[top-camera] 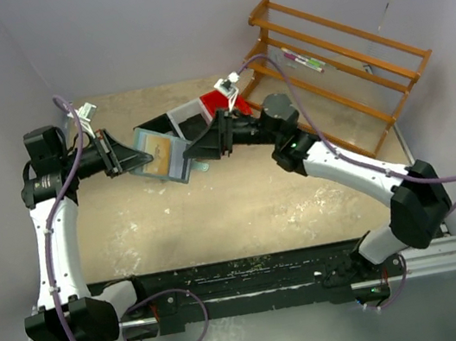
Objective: Take the credit cards out of the card holder
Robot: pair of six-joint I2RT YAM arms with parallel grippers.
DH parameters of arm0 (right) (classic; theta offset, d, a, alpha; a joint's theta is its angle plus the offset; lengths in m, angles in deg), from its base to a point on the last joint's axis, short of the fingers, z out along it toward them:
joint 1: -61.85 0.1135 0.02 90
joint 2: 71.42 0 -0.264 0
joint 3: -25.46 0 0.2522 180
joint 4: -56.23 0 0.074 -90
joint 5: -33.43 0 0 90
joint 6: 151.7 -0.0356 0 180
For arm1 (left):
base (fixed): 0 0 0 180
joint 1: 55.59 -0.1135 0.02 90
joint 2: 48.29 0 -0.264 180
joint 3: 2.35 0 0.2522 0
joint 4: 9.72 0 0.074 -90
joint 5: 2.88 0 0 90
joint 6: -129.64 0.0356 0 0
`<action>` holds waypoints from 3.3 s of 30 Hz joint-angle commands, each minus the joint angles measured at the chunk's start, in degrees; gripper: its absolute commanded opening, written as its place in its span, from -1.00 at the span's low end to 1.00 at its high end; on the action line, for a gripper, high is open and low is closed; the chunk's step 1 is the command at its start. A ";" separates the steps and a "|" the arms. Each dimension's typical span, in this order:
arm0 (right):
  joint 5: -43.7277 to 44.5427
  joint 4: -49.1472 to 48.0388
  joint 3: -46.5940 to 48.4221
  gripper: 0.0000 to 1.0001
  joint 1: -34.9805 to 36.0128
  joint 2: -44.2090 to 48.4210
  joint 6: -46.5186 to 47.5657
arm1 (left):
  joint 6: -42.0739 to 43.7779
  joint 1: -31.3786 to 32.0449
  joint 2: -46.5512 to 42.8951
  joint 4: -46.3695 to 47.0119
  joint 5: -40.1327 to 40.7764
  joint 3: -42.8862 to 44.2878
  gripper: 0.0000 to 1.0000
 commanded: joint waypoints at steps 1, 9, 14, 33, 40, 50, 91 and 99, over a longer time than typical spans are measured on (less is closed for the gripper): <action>1.31 -6.23 2.78 0.06 3.28 -3.68 -3.21 | -5.58 -0.11 -0.84 7.00 -4.52 -0.47 -1.00; 2.19 -12.14 4.13 -0.07 5.58 -8.90 -7.87 | -7.81 -0.07 -1.25 8.63 -8.28 -0.59 -1.00; 1.89 -15.49 4.52 -0.15 5.66 -10.41 -10.60 | -8.05 -0.11 -1.42 8.68 -8.95 -0.76 -1.00; -0.54 -27.48 4.45 -1.00 5.93 -14.81 -19.06 | -6.07 -0.11 -1.78 6.63 -10.04 -1.75 -0.69; -0.67 -25.32 5.62 -1.00 7.14 -14.78 -17.44 | -8.34 -0.11 -1.70 8.94 -10.88 -4.79 -0.37; -3.08 -24.20 4.15 -1.00 7.52 -15.01 -17.40 | -11.05 -0.11 -3.10 12.59 -15.10 -4.99 -0.76; -4.42 -16.82 -0.37 -1.00 6.40 -10.84 -12.26 | -8.76 -0.10 -3.60 9.80 -17.27 -2.78 -0.43; -4.68 -17.52 -0.45 -1.00 6.37 -11.28 -13.10 | -8.09 -0.11 -3.82 9.55 -17.29 -2.58 -0.55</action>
